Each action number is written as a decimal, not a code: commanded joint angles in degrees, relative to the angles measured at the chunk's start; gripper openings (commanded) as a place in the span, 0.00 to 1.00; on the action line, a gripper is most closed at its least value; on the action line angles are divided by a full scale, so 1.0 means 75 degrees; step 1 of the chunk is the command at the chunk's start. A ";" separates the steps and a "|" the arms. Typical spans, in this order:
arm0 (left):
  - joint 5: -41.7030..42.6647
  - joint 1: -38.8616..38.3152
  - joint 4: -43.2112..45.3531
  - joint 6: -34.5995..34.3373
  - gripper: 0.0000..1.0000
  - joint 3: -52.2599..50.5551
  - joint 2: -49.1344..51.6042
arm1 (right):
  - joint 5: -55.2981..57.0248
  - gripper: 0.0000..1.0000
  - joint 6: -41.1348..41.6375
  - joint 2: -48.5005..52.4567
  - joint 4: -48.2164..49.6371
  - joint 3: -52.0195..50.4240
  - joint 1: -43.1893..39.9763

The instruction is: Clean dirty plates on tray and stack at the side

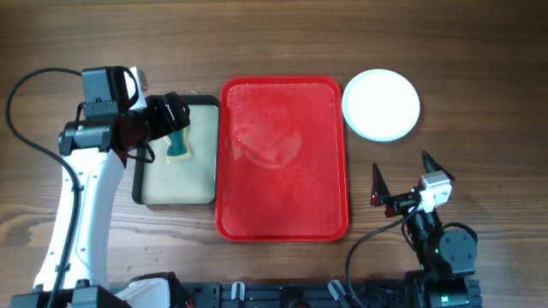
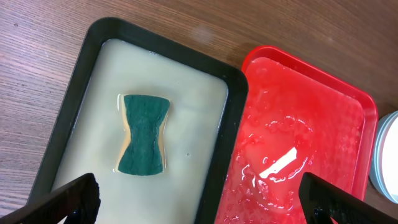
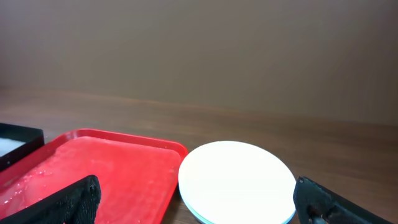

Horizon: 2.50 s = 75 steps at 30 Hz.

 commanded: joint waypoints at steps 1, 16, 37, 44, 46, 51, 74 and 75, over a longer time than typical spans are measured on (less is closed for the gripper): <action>0.0067 0.0035 0.0015 0.0015 1.00 0.0009 0.0038 | 0.0090 1.00 0.0143 -0.0070 0.0032 -0.0009 0.0035; 0.0067 0.0035 0.0015 0.0015 1.00 0.0009 0.0038 | 0.0087 1.00 0.0140 -0.0067 0.0032 -0.0009 0.0035; -0.0338 0.0035 0.0012 0.0044 1.00 -0.0032 -0.4479 | 0.0087 1.00 0.0143 -0.0067 0.0032 -0.0009 0.0035; -0.0338 0.0026 0.0015 0.0044 1.00 -0.2436 -0.8084 | 0.0087 1.00 0.0143 -0.0070 0.0032 -0.0009 0.0035; -0.0335 0.0026 0.0017 0.0041 1.00 -0.3045 -0.8757 | 0.0087 1.00 0.0146 -0.0070 0.0032 -0.0009 0.0035; -0.0344 0.0026 0.0023 0.0044 1.00 -0.4264 -1.0130 | 0.0090 1.00 0.0146 -0.0067 0.0032 -0.0009 0.0035; -0.0312 -0.0009 0.6659 0.0041 1.00 -0.8306 -1.0538 | 0.0087 1.00 0.0143 -0.0067 0.0032 -0.0009 0.0035; -0.0312 -0.0009 0.6650 0.0041 1.00 -0.8384 -1.0538 | 0.0087 1.00 0.0140 -0.0067 0.0032 -0.0009 0.0035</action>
